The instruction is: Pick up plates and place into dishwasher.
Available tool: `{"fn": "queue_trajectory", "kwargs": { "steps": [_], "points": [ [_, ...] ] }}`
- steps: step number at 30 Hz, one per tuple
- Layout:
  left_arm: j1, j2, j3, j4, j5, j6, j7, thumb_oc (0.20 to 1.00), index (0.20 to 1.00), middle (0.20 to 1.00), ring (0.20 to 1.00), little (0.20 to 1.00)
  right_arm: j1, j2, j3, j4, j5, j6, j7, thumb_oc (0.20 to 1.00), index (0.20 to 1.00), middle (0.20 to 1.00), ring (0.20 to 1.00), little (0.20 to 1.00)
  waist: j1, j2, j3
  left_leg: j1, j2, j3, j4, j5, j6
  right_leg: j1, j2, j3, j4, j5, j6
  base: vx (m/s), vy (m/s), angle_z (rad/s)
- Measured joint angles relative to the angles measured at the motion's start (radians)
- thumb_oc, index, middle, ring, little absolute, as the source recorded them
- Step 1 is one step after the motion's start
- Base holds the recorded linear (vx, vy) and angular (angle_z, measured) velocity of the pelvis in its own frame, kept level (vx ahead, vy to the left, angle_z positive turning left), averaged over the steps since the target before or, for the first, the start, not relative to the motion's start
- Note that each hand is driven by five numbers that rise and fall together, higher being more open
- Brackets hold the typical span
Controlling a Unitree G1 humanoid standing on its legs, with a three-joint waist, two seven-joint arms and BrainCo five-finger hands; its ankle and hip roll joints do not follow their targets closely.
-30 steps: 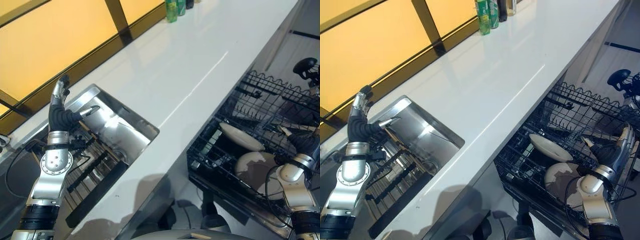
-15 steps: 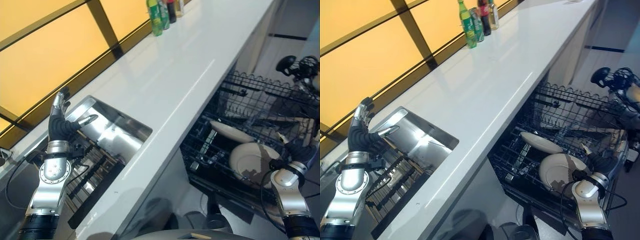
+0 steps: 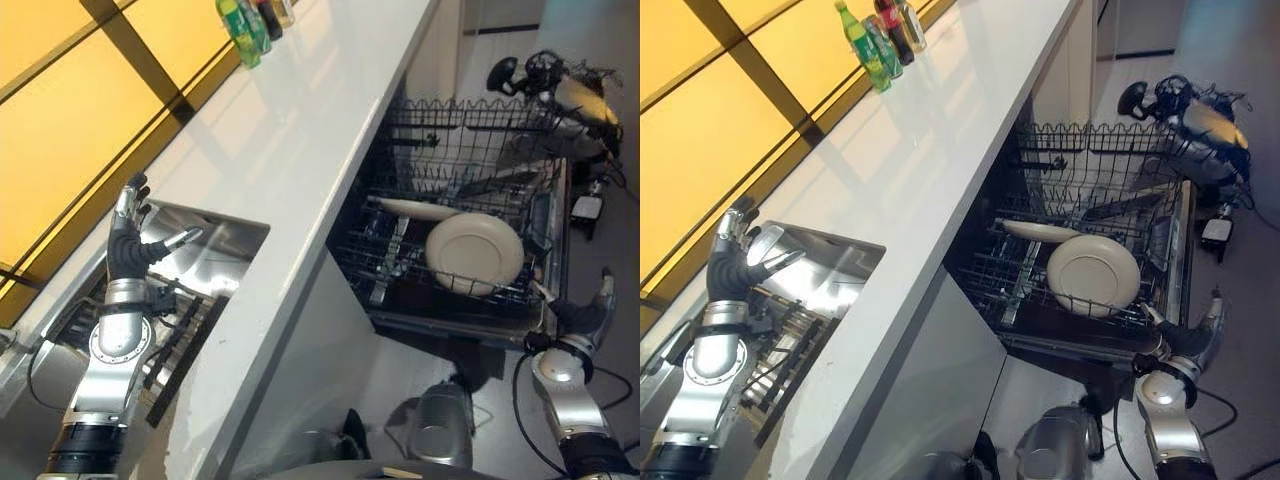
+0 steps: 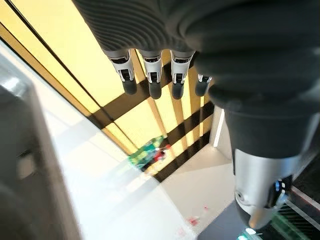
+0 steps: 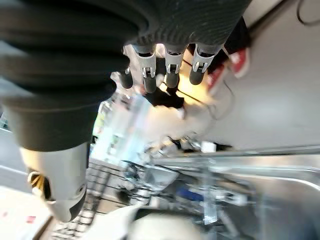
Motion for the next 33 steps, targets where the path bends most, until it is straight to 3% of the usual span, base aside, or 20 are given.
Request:
{"fn": "queue_trajectory", "kwargs": {
  "steps": [1, 3, 4, 5, 6, 7, 10, 15, 27, 30, 33],
  "points": [
    [-0.005, -0.015, -0.006, 0.010, 0.003, 0.001, 0.006, 1.000, 1.000, 1.000, 1.000, 1.000, -0.011, -0.001, 0.005, 0.010, 0.018, -0.011, 0.011, 1.000, 1.000, 1.000, 1.000, 1.000, 0.021, 0.017, 0.006, -0.045, 0.012, -0.027, 0.045, -0.010, -0.009, 0.005, 0.026, -0.015, -0.058, -0.013, 0.016, -0.38, -0.109, -0.32],
    [-0.018, -0.015, -0.033, 0.025, 0.011, -0.007, 0.017, 1.000, 1.000, 1.000, 1.000, 1.000, -0.027, -0.005, 0.028, 0.016, 0.058, -0.035, 0.019, 1.000, 1.000, 1.000, 1.000, 1.000, 0.045, 0.051, -0.015, -0.117, 0.006, -0.033, 0.107, -0.039, 0.025, -0.048, 0.068, -0.030, -0.109, 0.011, -0.005, -0.50, -0.171, -0.45],
    [-0.033, -0.013, -0.048, 0.029, 0.011, -0.008, 0.034, 1.000, 1.000, 1.000, 1.000, 1.000, -0.052, -0.010, 0.049, 0.038, 0.077, -0.049, 0.019, 1.000, 1.000, 1.000, 1.000, 1.000, 0.063, 0.059, -0.021, -0.140, 0.003, -0.032, 0.117, -0.050, 0.018, -0.073, 0.082, -0.053, -0.146, 0.039, -0.013, -0.41, -0.135, -0.73],
    [-0.068, 0.005, -0.057, 0.035, 0.011, -0.007, 0.048, 1.000, 1.000, 1.000, 1.000, 1.000, -0.082, -0.008, 0.066, 0.048, 0.097, -0.054, 0.017, 1.000, 1.000, 1.000, 1.000, 1.000, 0.096, 0.057, -0.022, -0.158, 0.021, -0.019, 0.093, -0.052, 0.021, -0.121, 0.085, -0.051, -0.050, 0.021, -0.054, -0.27, -0.045, -0.52],
    [-0.111, 0.029, -0.076, 0.043, 0.010, -0.007, 0.065, 1.000, 1.000, 1.000, 1.000, 1.000, -0.098, -0.007, 0.079, 0.051, 0.111, -0.059, 0.015, 1.000, 1.000, 1.000, 1.000, 1.000, 0.099, 0.024, -0.018, -0.183, 0.012, -0.018, 0.109, -0.042, 0.007, -0.136, 0.064, -0.049, 0.029, -0.023, -0.078, -0.21, 0.032, -0.28],
    [-0.133, 0.046, -0.097, 0.049, 0.010, -0.009, 0.080, 1.000, 1.000, 1.000, 1.000, 1.000, -0.125, -0.012, 0.090, 0.071, 0.113, -0.062, 0.014, 1.000, 1.000, 1.000, 1.000, 1.000, 0.100, 0.002, -0.014, -0.200, 0.001, -0.026, 0.131, -0.038, -0.009, -0.114, 0.057, -0.049, -0.009, -0.058, -0.028, -0.13, 0.099, -0.01],
    [-0.156, 0.033, -0.151, 0.067, 0.011, -0.013, 0.100, 1.000, 1.000, 1.000, 1.000, 1.000, -0.205, -0.061, 0.113, 0.096, 0.114, -0.060, 0.018, 1.000, 1.000, 1.000, 1.000, 1.000, 0.093, 0.030, 0.007, -0.229, 0.013, -0.048, 0.196, -0.050, -0.028, -0.120, 0.065, -0.048, 0.014, -0.061, -0.031, -0.01, 0.160, -0.04],
    [-0.171, 0.006, -0.150, 0.066, 0.011, 0.001, 0.105, 1.000, 1.000, 1.000, 1.000, 1.000, -0.243, -0.106, 0.115, 0.133, 0.112, -0.058, 0.081, 1.000, 1.000, 1.000, 1.000, 1.000, 0.091, 0.084, 0.073, -0.189, -0.011, -0.060, 0.202, -0.072, -0.015, -0.088, 0.044, -0.040, 0.043, -0.076, -0.017, 0.15, 0.149, 0.06],
    [-0.155, -0.031, -0.152, 0.058, 0.011, 0.026, 0.111, 1.000, 1.000, 1.000, 1.000, 1.000, -0.286, -0.139, 0.099, 0.146, 0.153, -0.056, 0.188, 1.000, 1.000, 1.000, 1.000, 1.000, 0.067, 0.103, 0.117, -0.223, -0.061, -0.070, 0.258, -0.094, 0.013, -0.114, -0.020, -0.030, 0.139, -0.123, -0.002, 0.04, 0.082, 0.11],
    [-0.156, -0.031, -0.155, 0.057, 0.010, 0.026, 0.118, 1.000, 1.000, 1.000, 1.000, 1.000, -0.314, -0.141, 0.111, 0.149, 0.147, -0.043, 0.161, 1.000, 1.000, 1.000, 1.000, 1.000, 0.068, 0.109, 0.118, -0.266, -0.063, -0.082, 0.276, -0.088, 0.006, -0.150, -0.023, -0.044, 0.169, -0.131, -0.012, -0.11, 0.012, 0.16],
    [-0.157, -0.030, -0.153, 0.051, 0.008, 0.016, 0.144, 1.000, 1.000, 1.000, 1.000, 1.000, -0.339, -0.137, 0.133, 0.147, 0.134, -0.035, 0.073, 1.000, 1.000, 1.000, 1.000, 1.000, 0.070, 0.109, 0.118, -0.319, -0.063, -0.087, 0.299, -0.087, -0.001, -0.207, -0.031, -0.052, 0.211, -0.151, -0.024, -0.06, 0.029, 0.16]
  ]
}}
